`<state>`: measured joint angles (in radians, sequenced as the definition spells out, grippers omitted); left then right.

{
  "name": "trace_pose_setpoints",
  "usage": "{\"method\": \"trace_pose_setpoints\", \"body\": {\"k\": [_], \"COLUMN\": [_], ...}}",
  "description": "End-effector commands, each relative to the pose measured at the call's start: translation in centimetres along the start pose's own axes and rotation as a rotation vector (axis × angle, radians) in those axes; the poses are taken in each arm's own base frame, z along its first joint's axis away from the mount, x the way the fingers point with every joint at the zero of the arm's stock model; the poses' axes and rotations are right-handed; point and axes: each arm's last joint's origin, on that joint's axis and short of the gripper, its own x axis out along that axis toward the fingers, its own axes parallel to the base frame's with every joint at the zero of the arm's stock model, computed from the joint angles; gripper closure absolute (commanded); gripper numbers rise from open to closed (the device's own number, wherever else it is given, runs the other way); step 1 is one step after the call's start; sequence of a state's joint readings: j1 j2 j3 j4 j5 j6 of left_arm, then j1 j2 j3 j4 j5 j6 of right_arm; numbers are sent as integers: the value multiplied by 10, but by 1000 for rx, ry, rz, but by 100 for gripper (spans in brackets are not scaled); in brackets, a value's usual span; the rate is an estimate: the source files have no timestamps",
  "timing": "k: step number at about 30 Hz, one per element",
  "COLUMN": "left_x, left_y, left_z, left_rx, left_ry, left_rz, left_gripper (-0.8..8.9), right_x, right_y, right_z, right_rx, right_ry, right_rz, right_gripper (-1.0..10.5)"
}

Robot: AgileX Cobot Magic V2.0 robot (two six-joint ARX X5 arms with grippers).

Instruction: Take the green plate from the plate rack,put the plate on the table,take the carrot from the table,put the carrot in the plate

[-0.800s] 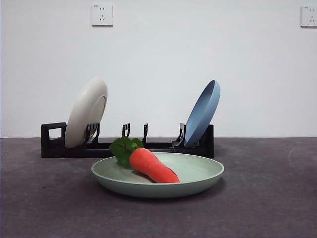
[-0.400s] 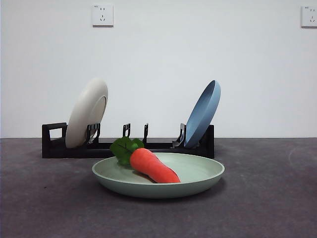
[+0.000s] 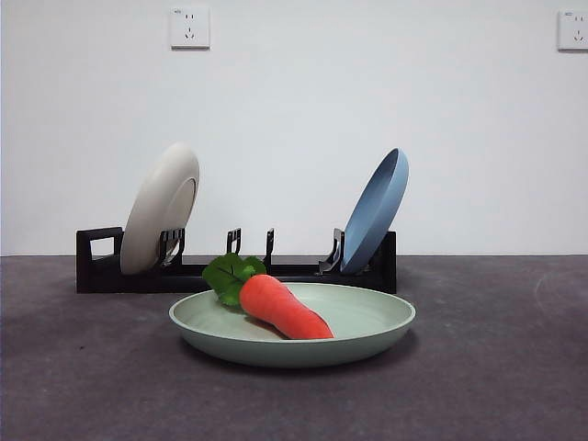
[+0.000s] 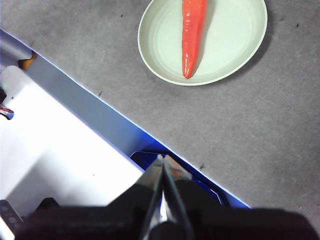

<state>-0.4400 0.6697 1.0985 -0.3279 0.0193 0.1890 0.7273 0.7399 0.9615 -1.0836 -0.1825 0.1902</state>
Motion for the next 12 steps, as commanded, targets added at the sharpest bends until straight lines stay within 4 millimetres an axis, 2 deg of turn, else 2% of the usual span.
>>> {"method": "trace_pose_setpoints", "body": {"k": [1,5,10,12], "left_x": [-10,-19,-24,-26], "left_y": [5,4,-1,-4], "left_z": [-27,-79,-152,-175], "left_rx": [40,56,50,43], "left_ry": [-66,-71,13,52], "left_rz": [105,202,266,275], "left_gripper": [816,816,816,816], "right_x": [1,1,1,1], "right_y": [0,0,0,0], "right_z": [-1,-1,-1,-1], "right_rx": [-7,-7,-7,-7], "right_ry": [0,0,0,0], "right_rz": [0,0,0,0], "right_gripper": [941,941,941,941]}}
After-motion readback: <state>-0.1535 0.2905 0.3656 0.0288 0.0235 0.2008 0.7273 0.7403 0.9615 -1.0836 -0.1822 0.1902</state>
